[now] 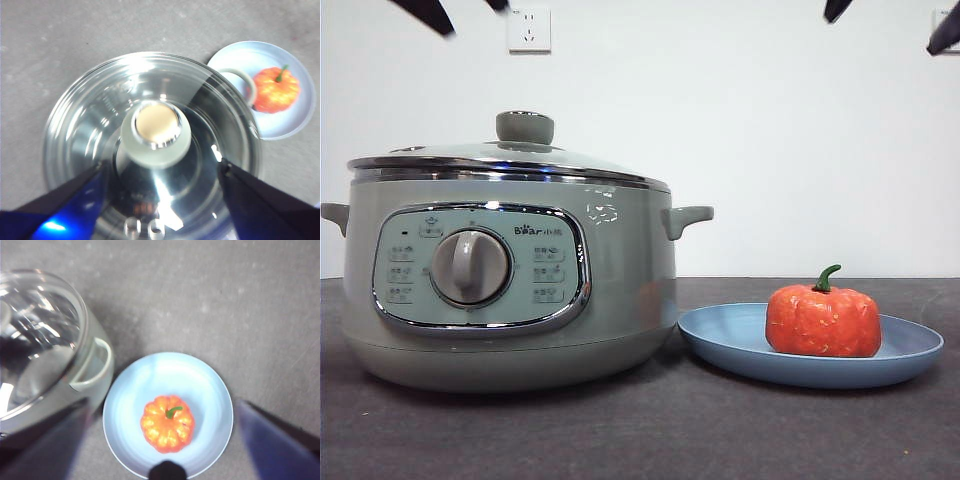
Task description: Take the pumpkin out from the steamer,put the pumpkin in the blue plate,close the lid
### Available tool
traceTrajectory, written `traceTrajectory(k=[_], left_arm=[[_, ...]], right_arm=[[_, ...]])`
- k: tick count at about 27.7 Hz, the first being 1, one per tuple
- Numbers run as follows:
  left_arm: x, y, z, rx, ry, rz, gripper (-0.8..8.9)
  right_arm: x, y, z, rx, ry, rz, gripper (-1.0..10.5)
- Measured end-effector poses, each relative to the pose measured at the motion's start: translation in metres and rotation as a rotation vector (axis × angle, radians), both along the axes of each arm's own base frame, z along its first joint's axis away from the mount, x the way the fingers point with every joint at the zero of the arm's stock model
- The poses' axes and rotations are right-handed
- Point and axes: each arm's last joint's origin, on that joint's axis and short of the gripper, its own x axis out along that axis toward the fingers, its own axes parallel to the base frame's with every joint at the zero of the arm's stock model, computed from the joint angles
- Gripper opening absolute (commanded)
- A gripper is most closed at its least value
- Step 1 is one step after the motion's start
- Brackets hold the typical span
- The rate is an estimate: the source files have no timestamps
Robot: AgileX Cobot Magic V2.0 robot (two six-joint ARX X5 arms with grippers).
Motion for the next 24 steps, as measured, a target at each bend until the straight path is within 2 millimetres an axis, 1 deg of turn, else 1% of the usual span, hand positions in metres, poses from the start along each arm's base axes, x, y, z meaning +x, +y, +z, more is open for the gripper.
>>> traceTrajectory(k=[1, 2, 3, 5, 7, 8, 10, 13, 17, 20, 24], left_arm=[[-0.009, 0.005, 0.006, -0.013, -0.023, 0.0, 0.82], [-0.018, 0.01, 0.013, -0.029, -0.052, 0.0, -0.19], [-0.028, 0.015, 0.02, -0.048, -0.085, 0.0, -0.09], [-0.046, 0.026, 0.031, -0.081, -0.146, -0.001, -0.09], [-0.063, 0.035, 0.038, -0.113, -0.214, 0.002, -0.09], [-0.069, 0.039, 0.038, -0.123, -0.248, 0.012, -0.09], [-0.08, 0.047, 0.026, -0.133, -0.307, 0.041, -0.09], [-0.091, 0.053, -0.003, -0.156, -0.356, 0.052, -0.09], [-0.097, 0.057, -0.04, -0.17, -0.391, 0.068, -0.09], [-0.099, 0.058, -0.065, -0.169, -0.372, 0.073, -0.08], [-0.098, 0.057, -0.078, -0.145, -0.264, 0.096, -0.03]], right_arm=[[-0.002, -0.001, 0.003, 0.009, -0.018, 0.0, 1.4], [-0.005, -0.003, 0.006, 0.021, -0.041, 0.0, 0.8], [-0.008, -0.004, 0.009, 0.034, -0.065, 0.0, 0.4], [-0.013, -0.007, 0.017, 0.065, -0.125, 0.0, -0.1], [-0.021, -0.01, 0.024, 0.096, -0.185, 0.005, -0.1], [-0.025, -0.01, 0.025, 0.115, -0.22, 0.014, -0.1], [-0.035, -0.012, 0.022, 0.144, -0.294, 0.013, -0.1], [-0.047, -0.013, 0.003, 0.18, -0.378, 0.012, -0.1], [-0.062, -0.015, -0.023, 0.236, -0.445, 0.053, -0.1], [-0.068, -0.017, -0.038, 0.24, -0.427, 0.065, 0.0], [-0.065, -0.017, -0.042, 0.216, -0.397, -0.005, 0.0]])
